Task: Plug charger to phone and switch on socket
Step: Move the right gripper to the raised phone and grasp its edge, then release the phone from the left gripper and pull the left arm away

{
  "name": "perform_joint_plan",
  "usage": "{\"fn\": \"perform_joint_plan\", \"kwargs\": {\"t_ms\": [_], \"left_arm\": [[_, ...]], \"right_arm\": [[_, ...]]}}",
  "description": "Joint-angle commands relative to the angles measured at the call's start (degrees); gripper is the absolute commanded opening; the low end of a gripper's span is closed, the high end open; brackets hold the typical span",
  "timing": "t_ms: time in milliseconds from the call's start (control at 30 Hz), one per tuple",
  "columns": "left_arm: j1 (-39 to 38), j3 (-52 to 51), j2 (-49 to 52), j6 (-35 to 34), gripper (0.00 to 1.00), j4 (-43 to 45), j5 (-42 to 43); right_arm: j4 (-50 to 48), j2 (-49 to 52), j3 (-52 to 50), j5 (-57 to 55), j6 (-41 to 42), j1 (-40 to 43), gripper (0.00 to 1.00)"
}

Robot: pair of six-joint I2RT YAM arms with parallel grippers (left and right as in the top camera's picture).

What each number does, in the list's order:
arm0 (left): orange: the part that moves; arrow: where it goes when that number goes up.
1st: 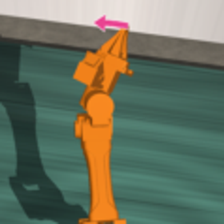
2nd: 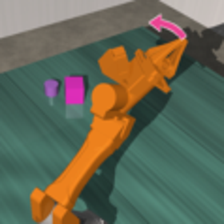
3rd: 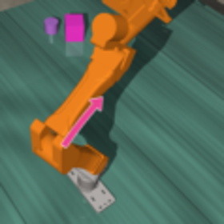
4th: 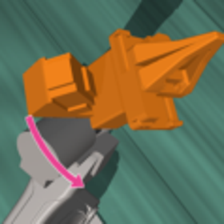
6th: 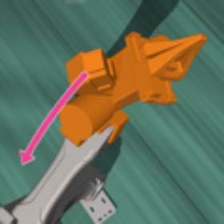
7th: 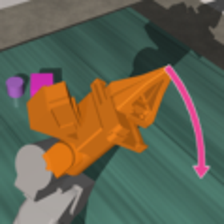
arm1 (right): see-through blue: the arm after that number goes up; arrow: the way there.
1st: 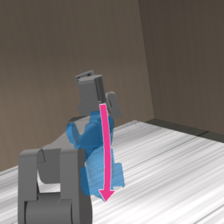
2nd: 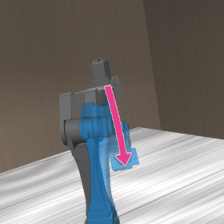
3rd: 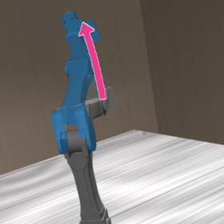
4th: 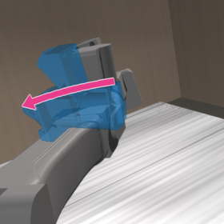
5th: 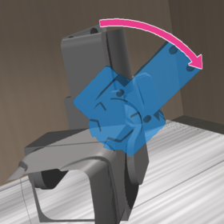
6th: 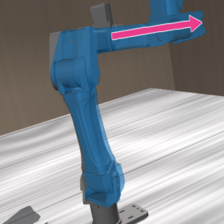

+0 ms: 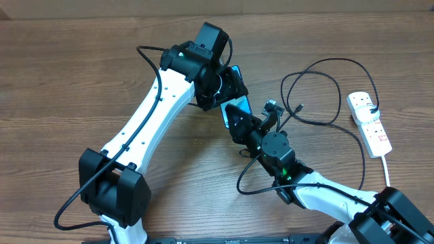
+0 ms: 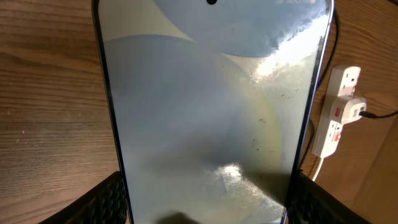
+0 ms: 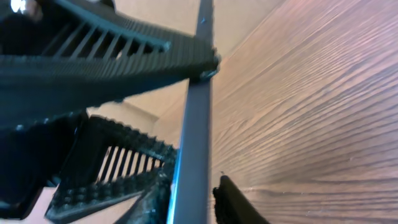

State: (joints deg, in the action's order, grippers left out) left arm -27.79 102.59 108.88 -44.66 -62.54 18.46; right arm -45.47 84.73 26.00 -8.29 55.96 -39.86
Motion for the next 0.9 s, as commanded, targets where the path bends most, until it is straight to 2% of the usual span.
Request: {"fn": "perform_joint_plan", "kwargs": {"t_ms": [0, 133, 333, 567, 733, 800, 867], "left_arm": [[-0.6, 1.7, -0.5, -0.3, 0.57, 0.2, -0.6], [-0.6, 1.7, -0.5, -0.3, 0.58, -0.3, -0.7], [-0.6, 1.7, -0.5, -0.1, 0.59, -0.6, -1.1], [-0.6, 1.7, -0.5, -0.1, 0.66, -0.7, -1.8], [-0.6, 1.7, -0.5, -0.1, 0.77, -0.4, -3.1], [-0.6, 1.7, -0.5, -0.1, 0.86, -0.4, -4.9], [-0.2, 1.8, -0.5, -0.1, 0.92, -0.3, -6.5]], "right_arm": [[-0.3, 0.2, 1.4, 3.1, 0.0, -0.3, 0.20], [-0.6, 0.2, 1.4, 3.1, 0.0, -0.3, 0.11], [-3.1, 0.2, 1.4, 3.1, 0.0, -0.3, 0.09], [-3.7, 0.2, 1.4, 3.5, 0.0, -0.3, 0.04], [-3.5, 0.2, 1.4, 3.8, 0.0, -0.3, 0.04], [-3.5, 0.2, 1.4, 4.9, 0.0, -0.3, 0.04], [-3.5, 0.2, 1.4, 6.7, 0.0, -0.3, 0.04]]}}
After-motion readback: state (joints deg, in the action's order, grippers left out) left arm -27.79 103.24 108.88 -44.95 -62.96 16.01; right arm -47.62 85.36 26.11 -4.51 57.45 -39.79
